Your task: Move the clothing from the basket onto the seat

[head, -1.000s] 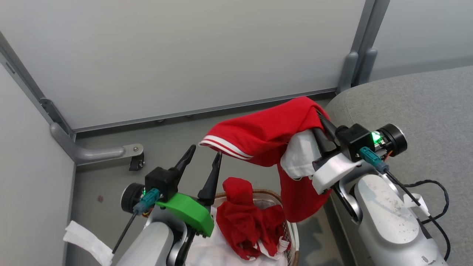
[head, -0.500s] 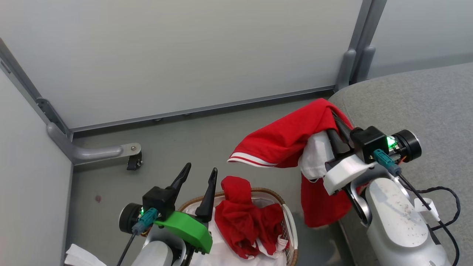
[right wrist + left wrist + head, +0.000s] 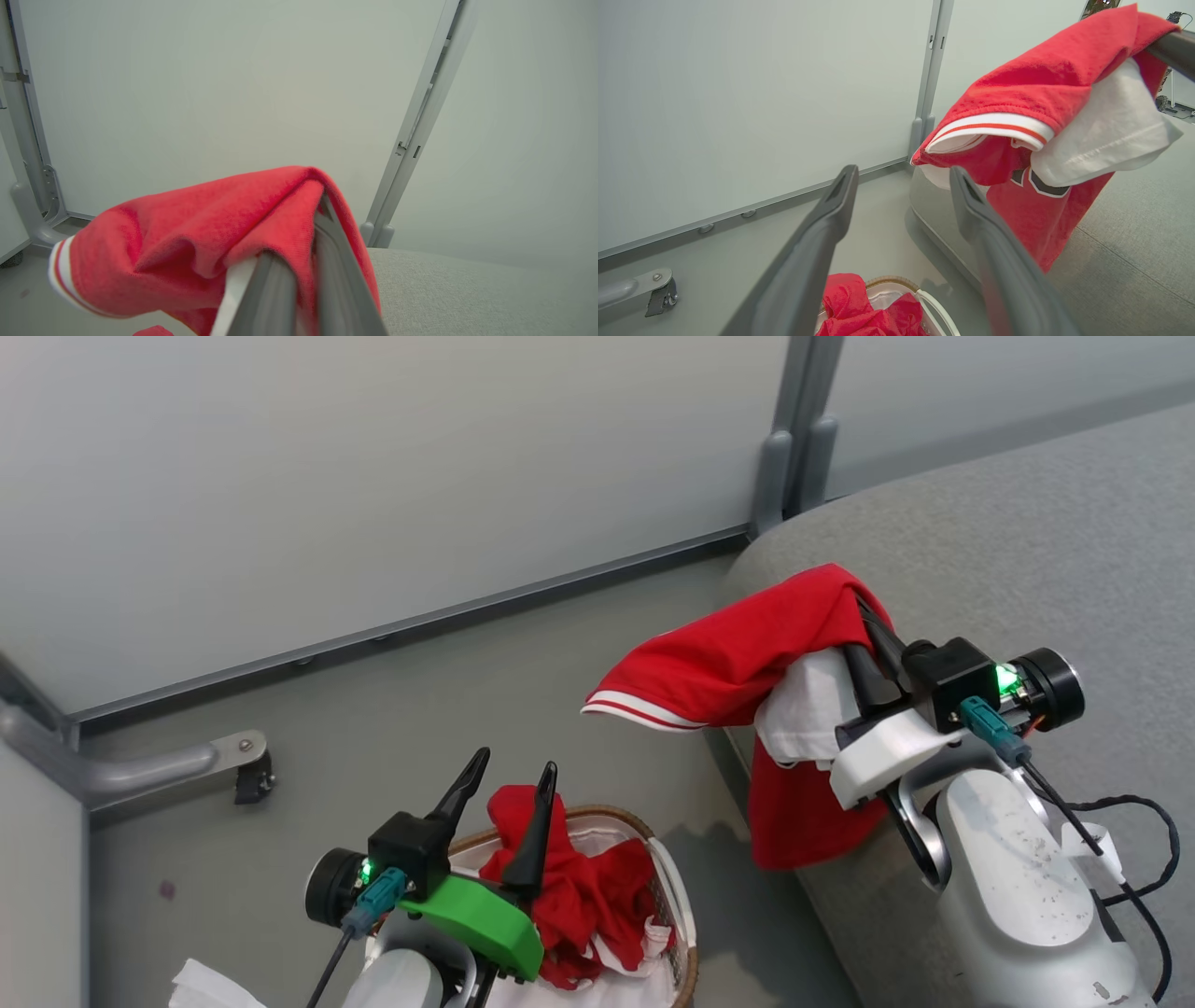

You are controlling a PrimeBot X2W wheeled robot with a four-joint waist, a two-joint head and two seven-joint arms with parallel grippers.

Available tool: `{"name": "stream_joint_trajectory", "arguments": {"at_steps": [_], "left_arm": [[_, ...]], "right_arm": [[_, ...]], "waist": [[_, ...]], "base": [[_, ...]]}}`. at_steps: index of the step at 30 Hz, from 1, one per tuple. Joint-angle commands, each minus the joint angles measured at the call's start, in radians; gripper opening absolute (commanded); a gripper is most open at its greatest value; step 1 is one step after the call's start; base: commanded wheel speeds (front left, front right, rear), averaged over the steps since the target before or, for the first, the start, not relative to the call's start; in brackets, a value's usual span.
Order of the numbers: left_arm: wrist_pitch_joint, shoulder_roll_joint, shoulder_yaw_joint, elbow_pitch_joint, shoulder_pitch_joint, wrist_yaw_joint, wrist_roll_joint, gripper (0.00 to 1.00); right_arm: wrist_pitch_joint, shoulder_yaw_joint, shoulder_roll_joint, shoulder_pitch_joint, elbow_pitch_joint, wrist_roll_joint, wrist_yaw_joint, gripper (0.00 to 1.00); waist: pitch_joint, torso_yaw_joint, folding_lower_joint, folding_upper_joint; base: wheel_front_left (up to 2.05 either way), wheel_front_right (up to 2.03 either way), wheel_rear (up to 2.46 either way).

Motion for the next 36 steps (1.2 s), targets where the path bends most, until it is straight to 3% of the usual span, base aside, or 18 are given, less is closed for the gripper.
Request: {"name": "stream_joint_trajectory", "arguments": {"at_steps": [1, 10, 20, 28, 36], "left_arm": [[0.000, 0.001, 0.001, -0.004, -0.005, -0.003, 0.004, 1.00], [0.000, 0.002, -0.031, -0.011, -0.045, -0.004, 0.018, 1.00], [0.000, 0.021, -0.048, -0.016, -0.125, -0.004, 0.062, 1.00], [0.000, 0.043, -0.062, -0.060, -0.212, -0.004, 0.091, 1.00], [0.000, 0.063, -0.080, -0.079, -0.279, -0.004, 0.120, 1.00]], "right_arm": [[-0.002, -0.012, -0.003, -0.013, -0.007, -0.011, -0.001, 0.00], [-0.002, -0.069, -0.002, -0.034, -0.019, -0.035, -0.001, 0.00], [-0.002, -0.179, -0.011, -0.146, -0.039, -0.069, -0.001, 0.00], [-0.002, -0.271, -0.142, -0.401, -0.022, -0.100, -0.001, 0.00], [-0.002, -0.357, -0.270, -0.583, 0.074, -0.130, -0.001, 0.00]], "waist": [[0.034, -0.089, 0.0000, -0.0001], [0.108, -0.178, 0.0000, -0.0001], [0.245, -0.108, 0.0000, -0.0001], [0.420, -0.020, 0.0000, -0.0001], [0.592, 0.014, 0.0000, -0.0001]], "base": [[0.00, 0.00, 0.00], [0.00, 0.00, 0.00], [0.00, 0.00, 0.00], [0.00, 0.00, 0.00], [0.00, 0.00, 0.00]]}}
